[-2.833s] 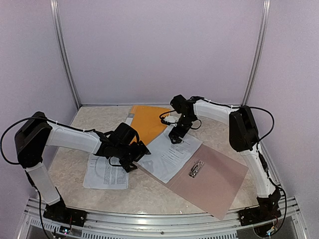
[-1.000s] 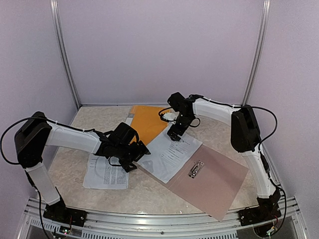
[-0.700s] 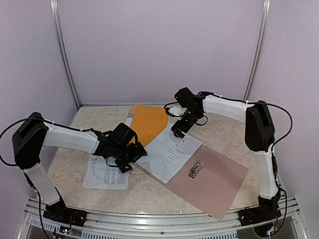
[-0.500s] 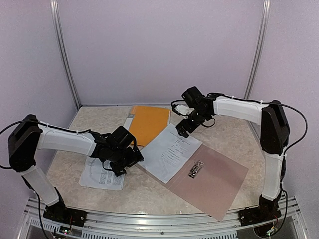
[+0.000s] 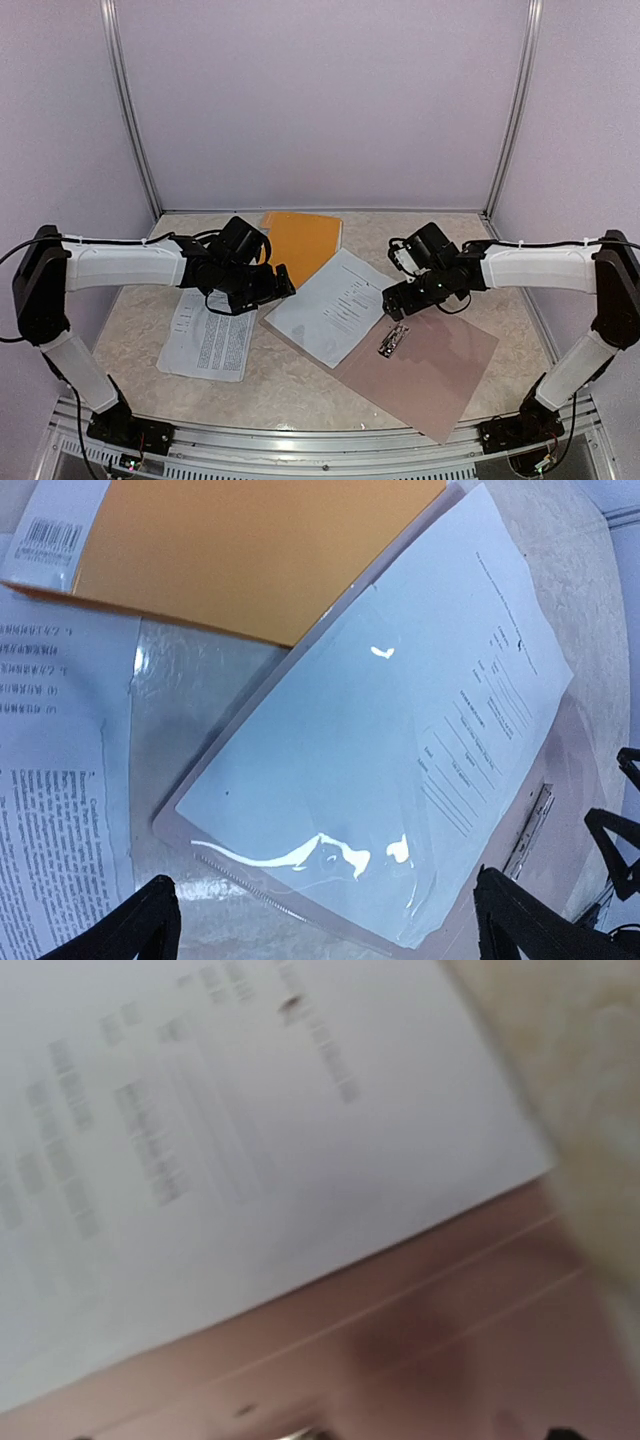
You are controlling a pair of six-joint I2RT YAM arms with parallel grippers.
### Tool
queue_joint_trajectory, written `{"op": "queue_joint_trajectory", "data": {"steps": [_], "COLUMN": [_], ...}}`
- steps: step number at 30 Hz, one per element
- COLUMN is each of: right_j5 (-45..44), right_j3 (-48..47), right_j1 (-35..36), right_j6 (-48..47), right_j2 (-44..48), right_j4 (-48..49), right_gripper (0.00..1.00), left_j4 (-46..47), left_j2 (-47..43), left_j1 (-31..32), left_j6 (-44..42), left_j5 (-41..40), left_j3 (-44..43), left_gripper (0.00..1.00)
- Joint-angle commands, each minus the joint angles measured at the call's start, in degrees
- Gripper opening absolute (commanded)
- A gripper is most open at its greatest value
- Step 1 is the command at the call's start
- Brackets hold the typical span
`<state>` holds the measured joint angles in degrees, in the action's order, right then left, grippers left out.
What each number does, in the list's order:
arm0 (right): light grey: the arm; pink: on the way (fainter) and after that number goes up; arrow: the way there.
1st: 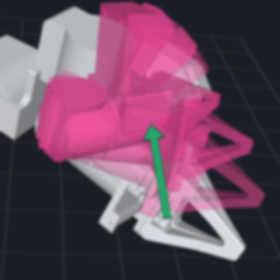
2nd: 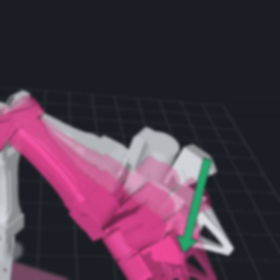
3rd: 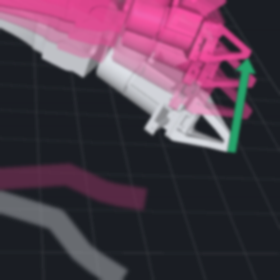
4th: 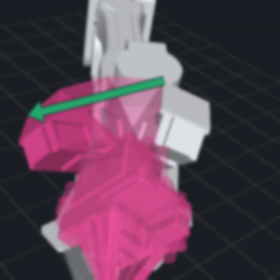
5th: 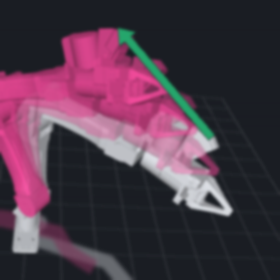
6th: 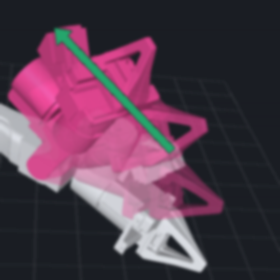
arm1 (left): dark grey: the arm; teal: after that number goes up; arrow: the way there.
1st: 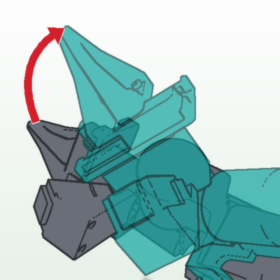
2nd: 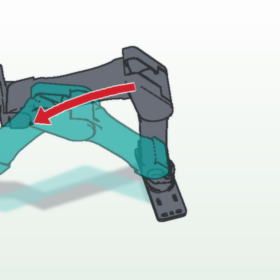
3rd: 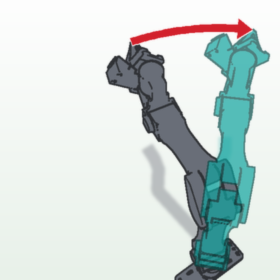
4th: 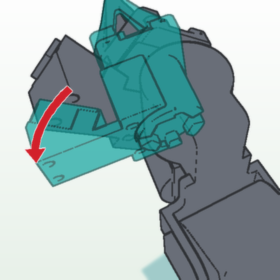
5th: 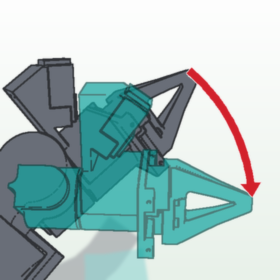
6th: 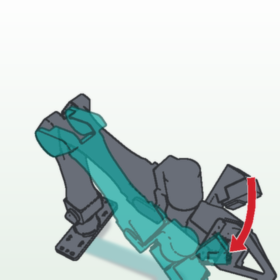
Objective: Put the files into the folder
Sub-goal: Place the file in the folder, then adjust the folder on the folder with some files.
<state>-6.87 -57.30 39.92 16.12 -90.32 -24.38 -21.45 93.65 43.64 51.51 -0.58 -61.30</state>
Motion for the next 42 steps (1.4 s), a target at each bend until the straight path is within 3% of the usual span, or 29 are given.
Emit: {"op": "queue_joint_trajectory", "data": {"steps": [1, 10, 24, 35, 42], "right_j5": [-2.78, -9.21, -6.15, -6.99, -9.27], "right_j3": [3.63, 5.26, 10.41, 8.44, 5.59], "right_j1": [4.42, 10.46, 11.80, 12.13, 12.02], "right_j6": [10.56, 21.97, 28.75, 26.43, 21.34], "right_j2": [2.73, -1.31, -4.69, -7.84, -9.42], "right_j4": [4.50, 3.90, 7.86, 5.32, 0.75], "right_gripper": [0.98, 0.98, 0.81, 0.55, 0.47], "left_j4": [-1.11, -2.62, -0.18, 5.06, 4.67], "left_j2": [5.52, 14.89, 22.99, 18.36, 14.56], "left_j1": [-2.16, -6.17, -7.69, -5.14, -1.86], "left_j6": [-10.76, -17.48, -19.61, -16.68, -15.42], "left_j5": [4.10, 9.22, 15.86, 19.19, 16.90], "left_j3": [-4.62, -12.82, -14.29, -4.84, -1.59], "left_gripper": [0.98, 0.96, 0.86, 0.75, 0.74]}}
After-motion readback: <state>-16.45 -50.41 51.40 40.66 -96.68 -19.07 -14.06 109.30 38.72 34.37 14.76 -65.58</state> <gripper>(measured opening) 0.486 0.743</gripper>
